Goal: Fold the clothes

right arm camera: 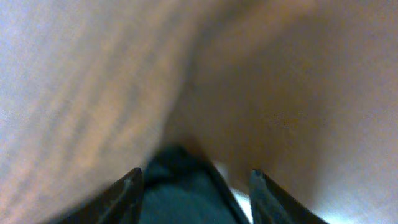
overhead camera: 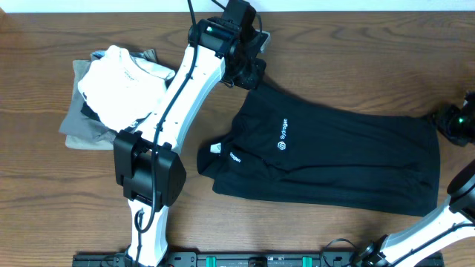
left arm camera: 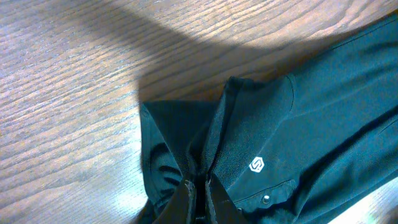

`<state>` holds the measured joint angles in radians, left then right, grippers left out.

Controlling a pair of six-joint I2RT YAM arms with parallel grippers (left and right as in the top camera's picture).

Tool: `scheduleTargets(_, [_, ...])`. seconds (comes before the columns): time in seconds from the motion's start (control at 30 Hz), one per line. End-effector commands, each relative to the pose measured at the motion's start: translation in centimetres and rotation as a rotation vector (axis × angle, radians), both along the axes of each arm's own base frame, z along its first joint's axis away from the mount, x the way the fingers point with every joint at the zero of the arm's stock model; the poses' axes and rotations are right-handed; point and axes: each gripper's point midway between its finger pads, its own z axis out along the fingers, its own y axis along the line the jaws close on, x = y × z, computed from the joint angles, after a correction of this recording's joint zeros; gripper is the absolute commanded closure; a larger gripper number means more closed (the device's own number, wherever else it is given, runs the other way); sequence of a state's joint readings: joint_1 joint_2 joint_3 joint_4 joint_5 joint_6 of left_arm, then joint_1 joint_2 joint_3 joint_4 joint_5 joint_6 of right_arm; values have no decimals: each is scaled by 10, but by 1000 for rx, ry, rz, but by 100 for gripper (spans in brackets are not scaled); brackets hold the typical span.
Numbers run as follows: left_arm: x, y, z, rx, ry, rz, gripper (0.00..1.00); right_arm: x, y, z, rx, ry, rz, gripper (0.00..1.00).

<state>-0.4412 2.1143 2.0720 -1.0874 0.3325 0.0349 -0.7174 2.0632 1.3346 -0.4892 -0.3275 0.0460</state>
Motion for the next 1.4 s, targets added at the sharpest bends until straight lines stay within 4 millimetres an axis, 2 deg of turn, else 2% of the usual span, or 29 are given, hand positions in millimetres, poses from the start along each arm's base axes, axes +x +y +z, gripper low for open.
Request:
scheduleTargets(0.0, [4,3,-1,12,-17,-8,94,-28,-8,-6,-37,100,-42,50])
scheduleTargets(0.13, [8,1,1,4,-35,-8,94,-30,8,-10,-3,137,-15,51])
scheduleTargets(0.37, [8,0,1,4,-40,-14,94,-5,32,-7,-17,99,52,51])
scheduleTargets(0.47, [8,0,1,4,-40,-14,94,-4,35,-8,-23,112,58,66])
scheduleTargets(0.53, [8,1,1,4,-40,-14,94,-9,31,-10,-41,142,33,83])
scheduleTargets(0.67, [8,1,1,4,-40,-14,94,-18,20,-9,-78,178,-10,99])
scheduleTargets(0.77, [8,1,1,5,-38,-14,94,-18,15,9,-93,145,-20,99])
scheduleTargets(0.87, [5,2,4,7,-36,-14,94,-17,13,46,-107,71,-29,99])
scheduleTargets(1.0, [-4,6,17,7,-33,-14,94,-26,24,101,-126,-3,-28,99])
scheduleTargets(1.13, [-20,14,28,20,-5,-15,94,-48,42,142,-113,-19,-74,99])
scheduleTargets(1.23, [-37,21,28,46,50,-15,94,-73,60,154,-51,26,-143,99])
scheduleTargets(1.37, [-64,34,21,99,167,-16,94,-107,66,152,-71,156,-176,99])
